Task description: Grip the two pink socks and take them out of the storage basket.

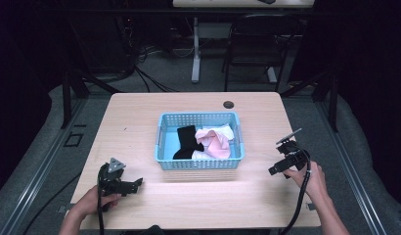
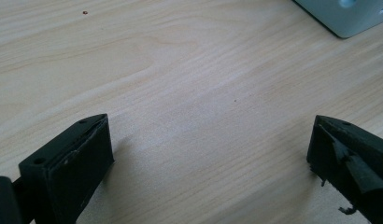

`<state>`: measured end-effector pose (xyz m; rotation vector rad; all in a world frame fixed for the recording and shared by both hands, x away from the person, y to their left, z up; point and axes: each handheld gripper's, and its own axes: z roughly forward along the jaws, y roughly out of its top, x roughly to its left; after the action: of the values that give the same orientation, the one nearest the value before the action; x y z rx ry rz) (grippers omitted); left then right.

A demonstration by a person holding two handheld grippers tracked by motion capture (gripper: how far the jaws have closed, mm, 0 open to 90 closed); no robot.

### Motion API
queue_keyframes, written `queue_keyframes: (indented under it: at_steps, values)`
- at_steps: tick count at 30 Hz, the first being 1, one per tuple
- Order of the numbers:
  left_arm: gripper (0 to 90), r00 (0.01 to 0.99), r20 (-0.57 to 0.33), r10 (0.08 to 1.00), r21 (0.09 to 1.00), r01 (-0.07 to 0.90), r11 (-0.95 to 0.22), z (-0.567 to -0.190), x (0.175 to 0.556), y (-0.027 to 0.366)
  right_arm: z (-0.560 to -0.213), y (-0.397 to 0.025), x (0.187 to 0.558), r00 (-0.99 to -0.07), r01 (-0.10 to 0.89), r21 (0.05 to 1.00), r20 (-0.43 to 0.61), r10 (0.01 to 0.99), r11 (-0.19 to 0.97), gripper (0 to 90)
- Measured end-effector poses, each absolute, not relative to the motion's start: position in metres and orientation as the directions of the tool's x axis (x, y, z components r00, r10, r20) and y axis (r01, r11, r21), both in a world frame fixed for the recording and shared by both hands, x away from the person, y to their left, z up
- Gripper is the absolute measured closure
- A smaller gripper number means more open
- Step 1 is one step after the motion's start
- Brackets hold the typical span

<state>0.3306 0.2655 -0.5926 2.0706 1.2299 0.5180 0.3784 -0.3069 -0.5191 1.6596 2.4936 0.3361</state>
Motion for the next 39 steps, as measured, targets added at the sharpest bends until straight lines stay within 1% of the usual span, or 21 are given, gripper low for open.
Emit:
queue_keyframes:
  at_steps: [3,6,9,19,26,27,32,37,39]
  values:
    - [0.0,0.478,-0.001,0.878,0.714,0.615,-0.334,-0.593,0.331,0.265,-0.514,-0.304,0.378,-0.396,0.888,0.259,0.013,0.918,0.38,0.1]
    - [0.0,0.478,-0.001,0.878,0.714,0.615,-0.334,-0.593,0.33,0.265,-0.501,-0.295,0.376,-0.414,0.871,0.29,-0.001,0.91,0.397,0.1]
    - [0.0,0.478,0.0,0.879,0.713,0.616,-0.334,-0.593,0.33,0.265,-0.492,-0.289,0.376,-0.435,0.859,0.296,-0.009,0.9,0.418,0.0]
    - [0.0,0.478,0.0,0.878,0.713,0.616,-0.336,-0.592,0.33,0.265,-0.47,-0.278,0.38,-0.461,0.831,0.339,-0.025,0.887,0.441,0.0]
    - [0.0,0.478,0.0,0.878,0.713,0.616,-0.335,-0.592,0.33,0.265,-0.46,-0.271,0.386,-0.477,0.817,0.361,-0.015,0.879,0.45,0.0]
    - [0.0,0.477,0.001,0.879,0.713,0.616,-0.335,-0.593,0.33,0.265,-0.458,-0.269,0.387,-0.481,0.814,0.359,-0.026,0.877,0.457,0.0]
    - [0.0,0.478,0.001,0.878,0.713,0.616,-0.336,-0.592,0.33,0.265,-0.448,-0.261,0.392,-0.495,0.802,0.376,-0.018,0.869,0.465,0.0]
    - [0.0,0.477,0.0,0.879,0.713,0.616,-0.335,-0.593,0.33,0.265,-0.434,-0.25,0.401,-0.514,0.779,0.396,-0.041,0.857,0.486,0.0]
    - [0.0,0.478,0.0,0.878,0.713,0.616,-0.336,-0.592,0.33,0.265,-0.432,-0.249,0.402,-0.514,0.78,0.399,-0.031,0.857,0.482,0.0]
